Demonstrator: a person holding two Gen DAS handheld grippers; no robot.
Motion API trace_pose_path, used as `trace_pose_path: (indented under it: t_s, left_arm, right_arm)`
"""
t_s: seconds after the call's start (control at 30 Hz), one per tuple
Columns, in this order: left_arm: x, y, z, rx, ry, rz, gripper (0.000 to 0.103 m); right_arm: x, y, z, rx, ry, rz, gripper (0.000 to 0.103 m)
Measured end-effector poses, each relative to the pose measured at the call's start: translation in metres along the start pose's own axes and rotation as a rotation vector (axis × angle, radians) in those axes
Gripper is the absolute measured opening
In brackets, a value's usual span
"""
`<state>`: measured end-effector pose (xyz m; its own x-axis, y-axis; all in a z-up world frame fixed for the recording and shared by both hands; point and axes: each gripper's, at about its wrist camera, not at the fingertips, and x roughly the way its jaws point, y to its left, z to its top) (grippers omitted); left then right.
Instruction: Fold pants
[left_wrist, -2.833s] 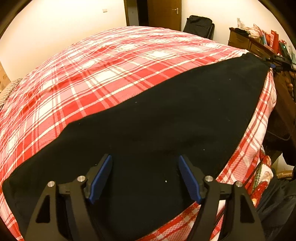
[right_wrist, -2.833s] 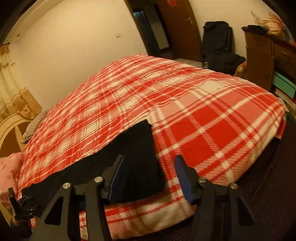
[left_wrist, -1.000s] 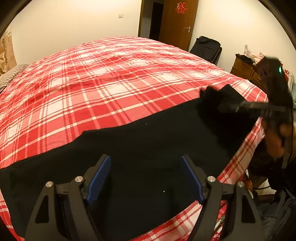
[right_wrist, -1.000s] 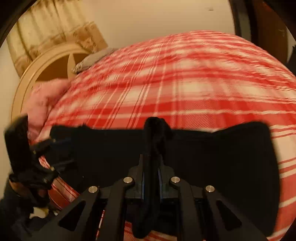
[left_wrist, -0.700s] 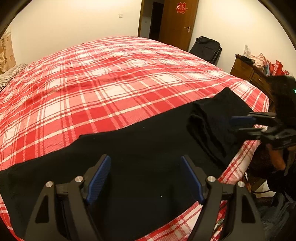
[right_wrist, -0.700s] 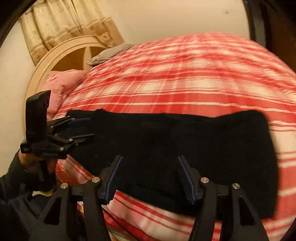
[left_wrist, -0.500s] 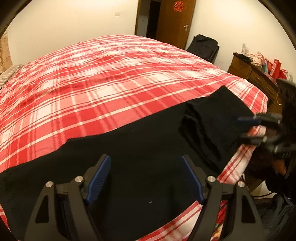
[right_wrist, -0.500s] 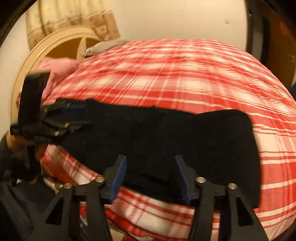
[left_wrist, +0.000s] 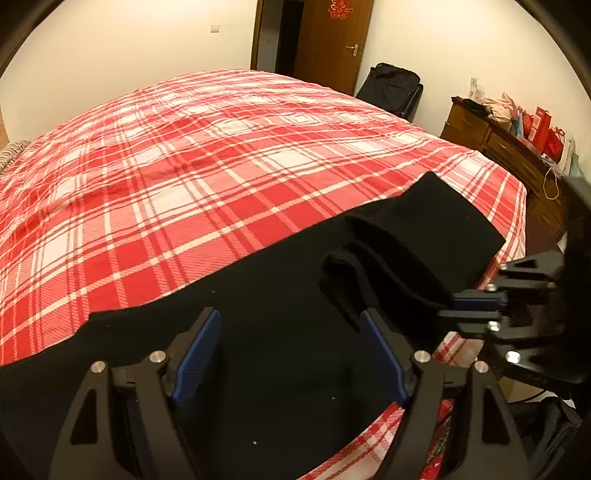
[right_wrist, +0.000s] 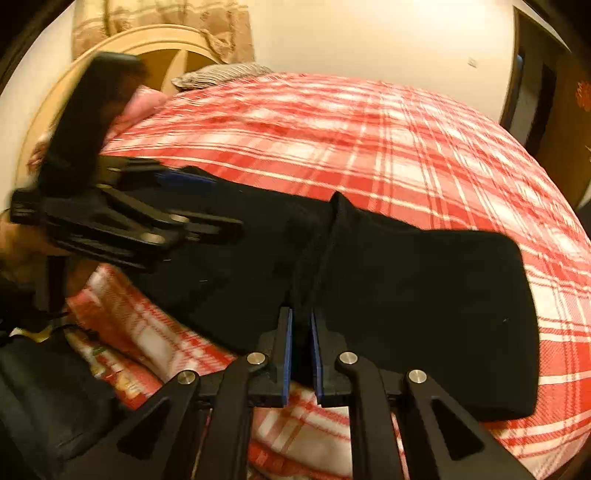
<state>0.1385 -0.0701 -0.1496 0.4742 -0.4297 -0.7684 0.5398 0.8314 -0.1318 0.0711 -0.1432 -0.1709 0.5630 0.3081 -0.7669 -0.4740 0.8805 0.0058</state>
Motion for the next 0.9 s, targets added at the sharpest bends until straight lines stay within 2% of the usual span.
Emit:
trace_pose_path:
  t_s: [0.17,0.3,0.33,0.37,0.4,0.47,0.57,0.67,0.7,0.77,0.9]
  left_arm:
    - [0.001,-0.006,-0.001,0.008,0.007,-0.003,0.080]
    - [0.000,-0.010,0.002,0.006,0.007,-0.034,0.080]
    - [0.001,-0.012,0.002,0.006,0.010,-0.041,0.080]
    - [0.003,-0.014,0.003,0.006,0.014,-0.052,0.080]
    - [0.005,-0.015,0.004,0.005,0.017,-0.066,0.080]
    - [0.010,-0.021,0.006,0.005,0.024,-0.081,0.080]
    - [0.019,-0.028,0.010,-0.016,0.042,-0.119,0.076]
    - [0.031,-0.034,0.013,-0.032,0.078,-0.135,0.061]
    - [0.034,-0.036,0.013,-0.031,0.087,-0.135,0.057]
    - [0.042,-0.041,0.015,-0.030,0.107,-0.139,0.056]
    - [0.048,-0.049,0.017,-0.023,0.111,-0.124,0.054]
  right_arm:
    - [0.033,0.008,-0.014,-0.043,0.087,-0.020,0.010]
    - [0.027,0.001,-0.010,-0.028,0.075,0.015,0.014]
    - [0.019,-0.006,-0.008,-0.008,0.061,0.034,0.031]
    - [0.012,-0.011,-0.007,0.006,0.045,0.045,0.054]
    - [0.001,-0.020,-0.007,0.027,0.012,0.059,0.058]
    - [-0.018,-0.037,-0.008,0.053,-0.044,0.056,0.058]
    - [-0.046,-0.067,-0.019,0.118,-0.146,-0.011,0.058]
    - [-0.061,-0.099,-0.028,0.240,-0.236,-0.057,0.058]
    - [-0.063,-0.110,-0.031,0.293,-0.255,-0.068,0.058]
    - [-0.063,-0.126,-0.036,0.367,-0.279,-0.085,0.058]
    - [-0.056,-0.137,-0.041,0.420,-0.288,-0.098,0.058]
